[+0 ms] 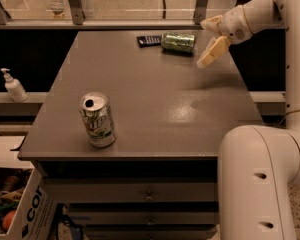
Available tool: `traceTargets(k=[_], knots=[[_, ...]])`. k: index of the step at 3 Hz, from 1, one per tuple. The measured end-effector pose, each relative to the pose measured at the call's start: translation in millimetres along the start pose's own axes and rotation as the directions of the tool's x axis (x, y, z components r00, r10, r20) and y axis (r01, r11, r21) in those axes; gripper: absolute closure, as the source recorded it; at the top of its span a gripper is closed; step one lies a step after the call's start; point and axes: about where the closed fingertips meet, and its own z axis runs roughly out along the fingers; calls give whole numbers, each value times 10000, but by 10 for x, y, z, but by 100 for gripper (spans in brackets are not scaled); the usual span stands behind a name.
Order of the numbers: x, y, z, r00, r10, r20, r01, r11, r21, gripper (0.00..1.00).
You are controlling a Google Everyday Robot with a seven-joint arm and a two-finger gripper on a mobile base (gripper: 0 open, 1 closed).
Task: Move green can near rxbar blueberry
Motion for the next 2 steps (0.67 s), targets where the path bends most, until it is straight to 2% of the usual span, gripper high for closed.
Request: traceTargets(k=[1, 2], knots=[[59, 215, -401, 9967, 193, 794, -172, 9995, -274, 0], [62, 224, -413, 9964, 202, 828, -178, 9994, -291, 0]])
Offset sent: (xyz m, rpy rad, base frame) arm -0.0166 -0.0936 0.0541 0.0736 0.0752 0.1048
